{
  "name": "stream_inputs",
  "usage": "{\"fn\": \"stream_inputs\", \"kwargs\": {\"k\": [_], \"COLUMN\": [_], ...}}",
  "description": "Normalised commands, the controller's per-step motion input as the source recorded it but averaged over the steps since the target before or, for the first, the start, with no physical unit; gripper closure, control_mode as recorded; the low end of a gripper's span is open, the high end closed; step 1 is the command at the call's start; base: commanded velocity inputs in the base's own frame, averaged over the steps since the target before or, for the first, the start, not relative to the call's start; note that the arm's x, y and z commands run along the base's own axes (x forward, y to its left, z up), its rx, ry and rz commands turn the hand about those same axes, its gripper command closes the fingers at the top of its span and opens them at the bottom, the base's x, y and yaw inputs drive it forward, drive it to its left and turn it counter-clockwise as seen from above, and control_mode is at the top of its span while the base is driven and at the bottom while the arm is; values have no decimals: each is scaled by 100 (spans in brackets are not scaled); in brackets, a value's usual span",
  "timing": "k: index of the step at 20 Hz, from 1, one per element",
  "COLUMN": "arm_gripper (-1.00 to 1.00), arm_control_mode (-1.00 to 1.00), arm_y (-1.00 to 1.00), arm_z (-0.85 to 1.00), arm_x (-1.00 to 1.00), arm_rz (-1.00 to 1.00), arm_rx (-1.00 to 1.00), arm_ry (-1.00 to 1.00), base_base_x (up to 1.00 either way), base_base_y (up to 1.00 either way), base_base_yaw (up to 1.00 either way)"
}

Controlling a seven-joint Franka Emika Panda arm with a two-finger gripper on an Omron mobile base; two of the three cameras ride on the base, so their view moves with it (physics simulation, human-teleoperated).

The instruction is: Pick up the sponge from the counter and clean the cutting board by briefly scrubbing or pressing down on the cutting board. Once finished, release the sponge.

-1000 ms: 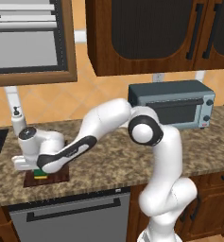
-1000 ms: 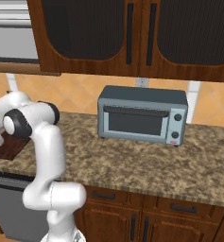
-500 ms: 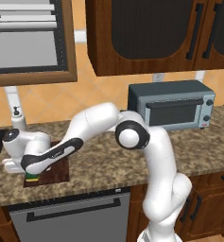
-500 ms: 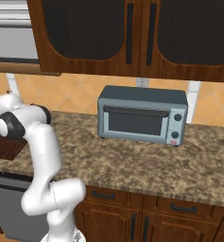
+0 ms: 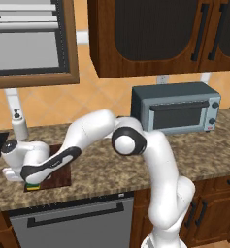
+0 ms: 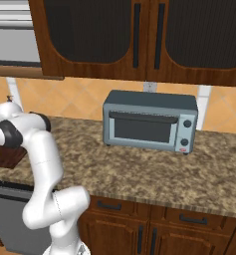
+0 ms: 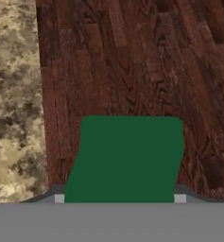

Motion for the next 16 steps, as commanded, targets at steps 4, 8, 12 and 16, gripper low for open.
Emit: {"fn": "stream_inputs", "kwargs": {"k": [4,8,12,16], "arm_gripper": [100,100,100,100], "arm_control_mode": [-100,-100,-100,-100], "arm_y": [0,0,0,0], "arm_z": [-20,-14,-12,-12], "arm_x": [16,27,33,35], "arm_rz": [0,-2,-3,-3], "arm_rx": [0,0,0,0], "arm_ry": [-5,-8,-7,-7], "base_base_x": [0,0,0,0], "base_base_y": [0,0,0,0], "base_base_yaw": [0,0,0,0]}}
